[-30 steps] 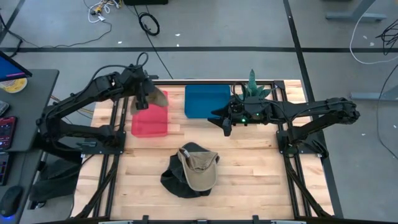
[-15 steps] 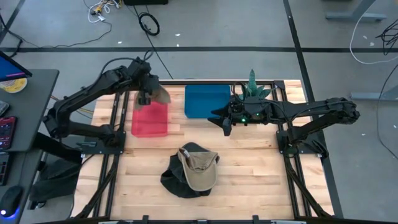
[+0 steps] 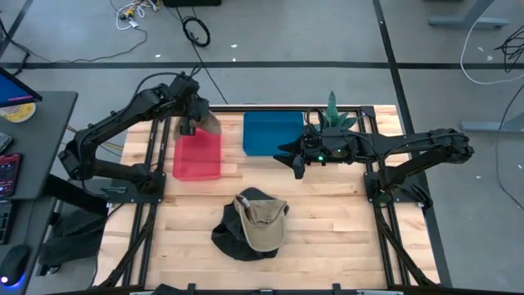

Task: Pick & Place hat
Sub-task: Put the top brown cap into the blue bin

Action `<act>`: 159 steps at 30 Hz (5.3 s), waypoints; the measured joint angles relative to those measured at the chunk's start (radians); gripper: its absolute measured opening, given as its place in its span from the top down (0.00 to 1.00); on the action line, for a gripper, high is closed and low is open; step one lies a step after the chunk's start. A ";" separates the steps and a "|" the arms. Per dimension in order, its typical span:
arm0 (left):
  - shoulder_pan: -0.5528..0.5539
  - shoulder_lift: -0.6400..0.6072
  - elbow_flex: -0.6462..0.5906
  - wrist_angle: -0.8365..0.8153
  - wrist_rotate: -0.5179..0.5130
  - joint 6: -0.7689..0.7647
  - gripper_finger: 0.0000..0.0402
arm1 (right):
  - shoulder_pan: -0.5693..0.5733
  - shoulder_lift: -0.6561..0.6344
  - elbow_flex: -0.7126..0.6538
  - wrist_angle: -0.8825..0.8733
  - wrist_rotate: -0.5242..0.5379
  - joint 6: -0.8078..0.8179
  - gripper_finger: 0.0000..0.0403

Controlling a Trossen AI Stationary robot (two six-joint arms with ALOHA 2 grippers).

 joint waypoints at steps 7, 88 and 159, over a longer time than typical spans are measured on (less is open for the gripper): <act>0.000 0.000 0.000 0.005 0.003 0.011 0.95 | 0.000 0.000 0.000 0.000 0.000 0.000 0.42; -0.199 0.093 0.000 -0.301 -0.197 -1.355 0.95 | 0.000 0.000 -0.001 -0.086 -0.001 -0.027 0.42; -0.574 -0.008 0.000 0.918 -0.378 -1.726 0.95 | -0.093 0.432 0.463 0.174 0.162 -0.382 0.17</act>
